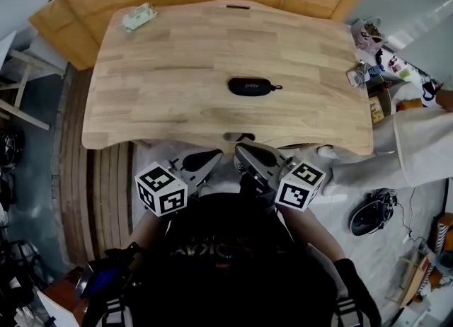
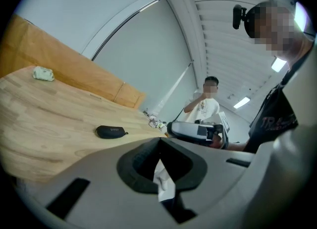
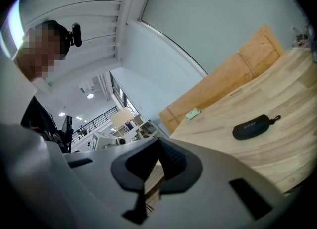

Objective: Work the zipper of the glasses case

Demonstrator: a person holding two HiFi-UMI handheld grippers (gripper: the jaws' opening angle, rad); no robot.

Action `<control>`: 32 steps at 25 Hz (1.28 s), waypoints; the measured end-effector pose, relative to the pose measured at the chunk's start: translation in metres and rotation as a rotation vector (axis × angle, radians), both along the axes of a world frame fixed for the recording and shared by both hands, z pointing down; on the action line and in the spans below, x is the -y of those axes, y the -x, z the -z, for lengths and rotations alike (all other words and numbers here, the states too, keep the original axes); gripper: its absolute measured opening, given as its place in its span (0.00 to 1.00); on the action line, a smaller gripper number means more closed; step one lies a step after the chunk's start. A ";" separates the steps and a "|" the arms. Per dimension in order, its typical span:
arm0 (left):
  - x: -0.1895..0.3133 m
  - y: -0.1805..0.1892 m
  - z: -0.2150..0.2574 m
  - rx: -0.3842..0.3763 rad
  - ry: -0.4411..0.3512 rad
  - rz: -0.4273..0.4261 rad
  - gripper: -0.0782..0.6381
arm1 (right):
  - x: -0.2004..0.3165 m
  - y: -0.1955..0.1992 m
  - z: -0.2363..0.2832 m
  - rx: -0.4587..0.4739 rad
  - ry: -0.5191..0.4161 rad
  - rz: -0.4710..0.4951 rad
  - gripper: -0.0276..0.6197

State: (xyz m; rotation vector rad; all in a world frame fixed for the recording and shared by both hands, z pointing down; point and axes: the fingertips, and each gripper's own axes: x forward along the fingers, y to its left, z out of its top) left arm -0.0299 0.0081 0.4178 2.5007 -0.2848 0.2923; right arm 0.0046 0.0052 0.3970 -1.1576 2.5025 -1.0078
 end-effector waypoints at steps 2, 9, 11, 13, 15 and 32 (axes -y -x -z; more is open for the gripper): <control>-0.007 0.000 0.002 0.000 -0.005 -0.002 0.13 | -0.009 0.005 0.000 -0.001 0.002 0.008 0.07; -0.019 0.007 0.002 -0.002 -0.015 -0.006 0.13 | -0.027 0.019 -0.003 0.001 0.003 0.023 0.07; -0.024 0.007 0.002 -0.002 -0.020 -0.007 0.13 | -0.032 0.021 -0.003 -0.002 -0.001 0.026 0.07; -0.028 0.006 0.003 -0.003 -0.022 -0.008 0.13 | -0.037 0.021 -0.003 -0.002 -0.004 0.027 0.07; -0.028 0.006 0.003 -0.003 -0.023 -0.009 0.13 | -0.038 0.021 -0.002 -0.003 -0.006 0.028 0.07; -0.030 0.004 0.004 -0.014 -0.030 -0.016 0.13 | -0.043 0.019 -0.002 -0.017 -0.013 0.011 0.07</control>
